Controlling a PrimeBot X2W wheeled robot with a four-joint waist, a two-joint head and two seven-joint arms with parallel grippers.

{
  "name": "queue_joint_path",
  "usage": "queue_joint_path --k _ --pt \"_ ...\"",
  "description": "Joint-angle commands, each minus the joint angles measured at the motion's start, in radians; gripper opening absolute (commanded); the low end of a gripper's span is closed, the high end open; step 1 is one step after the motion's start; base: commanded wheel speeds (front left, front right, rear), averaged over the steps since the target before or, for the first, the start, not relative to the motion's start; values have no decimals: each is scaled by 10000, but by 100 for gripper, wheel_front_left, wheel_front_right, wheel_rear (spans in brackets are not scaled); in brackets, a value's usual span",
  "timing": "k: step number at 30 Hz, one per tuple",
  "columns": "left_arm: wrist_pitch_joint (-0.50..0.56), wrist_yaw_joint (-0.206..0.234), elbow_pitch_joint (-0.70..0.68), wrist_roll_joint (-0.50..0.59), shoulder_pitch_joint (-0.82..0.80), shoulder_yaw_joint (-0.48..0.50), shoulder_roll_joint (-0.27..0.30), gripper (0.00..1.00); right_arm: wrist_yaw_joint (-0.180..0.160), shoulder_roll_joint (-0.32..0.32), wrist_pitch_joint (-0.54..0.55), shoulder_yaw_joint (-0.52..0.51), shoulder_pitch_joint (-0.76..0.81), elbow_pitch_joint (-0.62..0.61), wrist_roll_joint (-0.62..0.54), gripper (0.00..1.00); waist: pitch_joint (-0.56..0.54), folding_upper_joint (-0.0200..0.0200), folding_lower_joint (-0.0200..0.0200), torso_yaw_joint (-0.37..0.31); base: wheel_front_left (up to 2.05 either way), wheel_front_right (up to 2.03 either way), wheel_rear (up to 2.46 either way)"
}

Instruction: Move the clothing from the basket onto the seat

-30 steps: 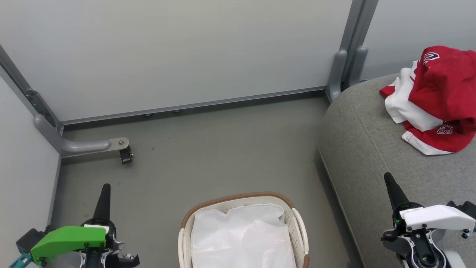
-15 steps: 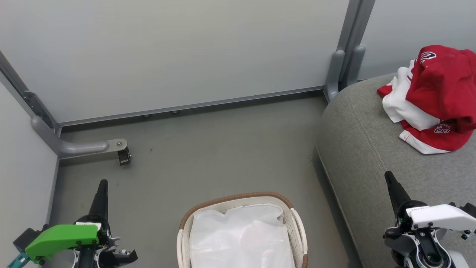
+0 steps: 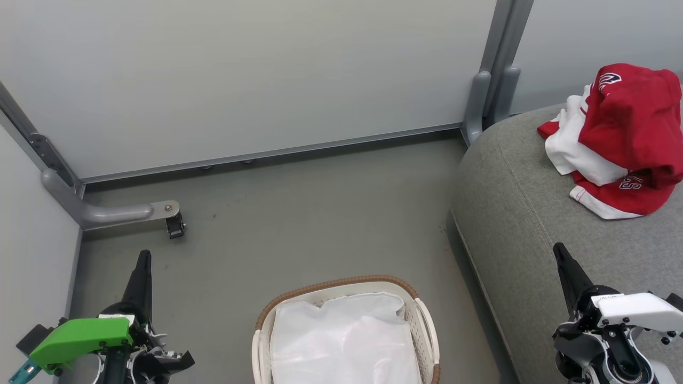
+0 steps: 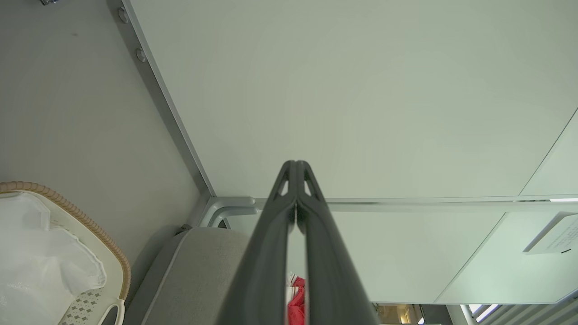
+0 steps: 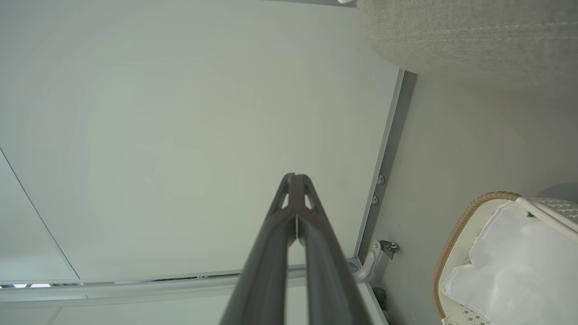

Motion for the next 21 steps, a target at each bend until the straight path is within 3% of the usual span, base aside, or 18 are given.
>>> queue_joint_path --k 1,21 --pt "69 -61 -42 -206 -161 63 28 0 0 -59 77 -44 -88 -48 195 0 -2 0 0 -7 0 0 0" --pt "118 -69 -42 -263 -155 79 24 0 0 -59 95 -50 -86 -46 290 0 -4 0 0 -19 0 0 0"
